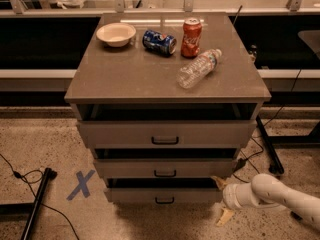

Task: Open bottom drawer

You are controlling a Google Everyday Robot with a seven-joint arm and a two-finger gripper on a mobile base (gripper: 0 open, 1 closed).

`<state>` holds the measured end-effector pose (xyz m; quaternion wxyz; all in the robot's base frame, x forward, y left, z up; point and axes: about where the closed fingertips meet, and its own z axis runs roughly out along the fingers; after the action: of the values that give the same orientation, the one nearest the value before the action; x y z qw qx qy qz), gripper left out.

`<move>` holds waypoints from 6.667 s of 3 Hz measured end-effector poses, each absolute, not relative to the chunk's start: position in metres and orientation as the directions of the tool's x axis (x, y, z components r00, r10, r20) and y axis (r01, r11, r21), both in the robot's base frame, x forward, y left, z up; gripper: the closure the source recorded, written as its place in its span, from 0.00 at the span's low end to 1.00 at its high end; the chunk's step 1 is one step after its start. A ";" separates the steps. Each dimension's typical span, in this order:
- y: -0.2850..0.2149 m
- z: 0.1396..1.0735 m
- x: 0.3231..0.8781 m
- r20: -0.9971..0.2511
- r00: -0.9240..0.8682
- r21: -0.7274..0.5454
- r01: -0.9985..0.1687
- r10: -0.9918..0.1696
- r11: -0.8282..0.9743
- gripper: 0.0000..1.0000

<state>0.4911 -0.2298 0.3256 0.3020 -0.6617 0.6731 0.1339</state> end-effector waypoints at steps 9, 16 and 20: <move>-0.204 0.203 0.481 -0.626 0.042 -0.101 -0.995 -0.779 0.027 0.50; -0.174 0.295 0.443 -0.769 0.090 -0.149 -0.988 -0.633 0.040 0.00; -0.176 0.247 0.500 -0.659 0.077 -0.179 -0.982 -0.748 0.056 0.89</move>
Offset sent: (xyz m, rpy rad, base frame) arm 0.0086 -0.0120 -0.1042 -0.0205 0.0663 -0.0300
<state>0.5001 -0.1761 0.2471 0.3172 -0.6617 0.6539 0.1843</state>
